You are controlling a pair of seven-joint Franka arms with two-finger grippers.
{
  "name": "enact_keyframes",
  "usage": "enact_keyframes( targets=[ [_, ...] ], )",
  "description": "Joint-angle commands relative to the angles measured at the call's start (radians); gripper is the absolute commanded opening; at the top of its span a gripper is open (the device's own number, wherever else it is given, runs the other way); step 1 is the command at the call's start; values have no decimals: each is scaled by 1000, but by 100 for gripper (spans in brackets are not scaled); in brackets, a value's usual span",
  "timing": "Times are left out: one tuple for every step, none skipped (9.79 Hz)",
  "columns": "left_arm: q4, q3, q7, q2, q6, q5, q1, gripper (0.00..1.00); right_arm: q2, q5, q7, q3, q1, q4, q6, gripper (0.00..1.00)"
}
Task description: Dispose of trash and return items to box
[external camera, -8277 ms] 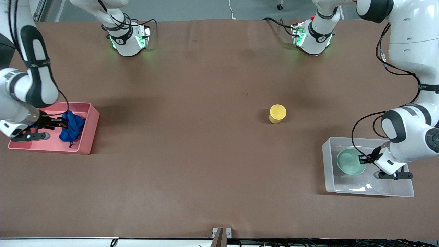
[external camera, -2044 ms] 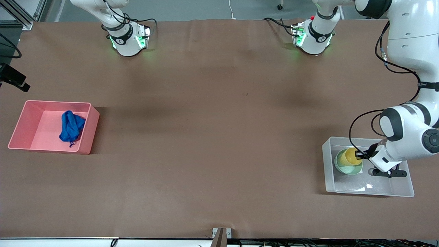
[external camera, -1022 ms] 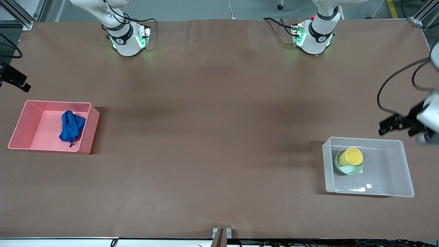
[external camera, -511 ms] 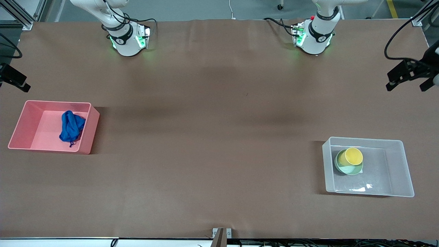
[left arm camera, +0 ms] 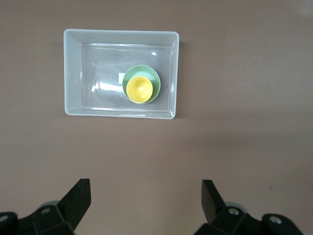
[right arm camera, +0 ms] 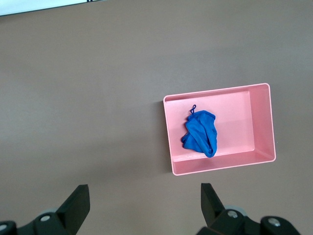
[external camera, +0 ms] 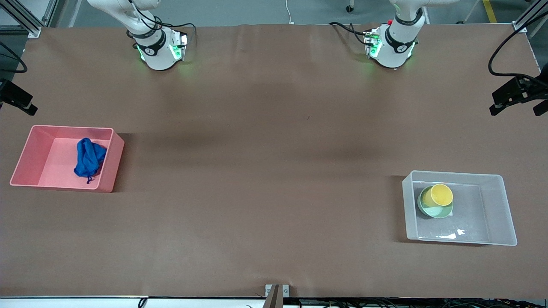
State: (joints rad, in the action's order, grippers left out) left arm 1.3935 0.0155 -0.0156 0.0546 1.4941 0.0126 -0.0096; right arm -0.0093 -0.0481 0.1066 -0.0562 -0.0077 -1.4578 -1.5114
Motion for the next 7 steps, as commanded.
enact_keyframes(
  targets=[
    [8, 9, 16, -1, -35, 7, 5, 100, 0, -12, 4, 1, 0, 7, 0, 100],
    [45, 9, 20, -27, -22, 6, 5, 100, 0, -13, 4, 1, 0, 7, 0, 100],
    [80, 9, 23, -50, 12, 7, 3, 100, 0, -13, 4, 1, -1, 5, 0, 100],
    [97, 11, 29, -58, 21, 13, 0, 100, 0, -12, 4, 1, 0, 7, 0, 100],
    [105, 12, 42, -62, 21, 14, 0, 100, 0, -12, 4, 1, 0, 7, 0, 100],
    [105, 12, 42, -61, 21, 12, 0, 100, 0, -12, 4, 1, 0, 5, 0, 100],
    [108, 11, 45, -61, 21, 9, 0, 100, 0, -12, 4, 1, 0, 7, 0, 100]
  ],
)
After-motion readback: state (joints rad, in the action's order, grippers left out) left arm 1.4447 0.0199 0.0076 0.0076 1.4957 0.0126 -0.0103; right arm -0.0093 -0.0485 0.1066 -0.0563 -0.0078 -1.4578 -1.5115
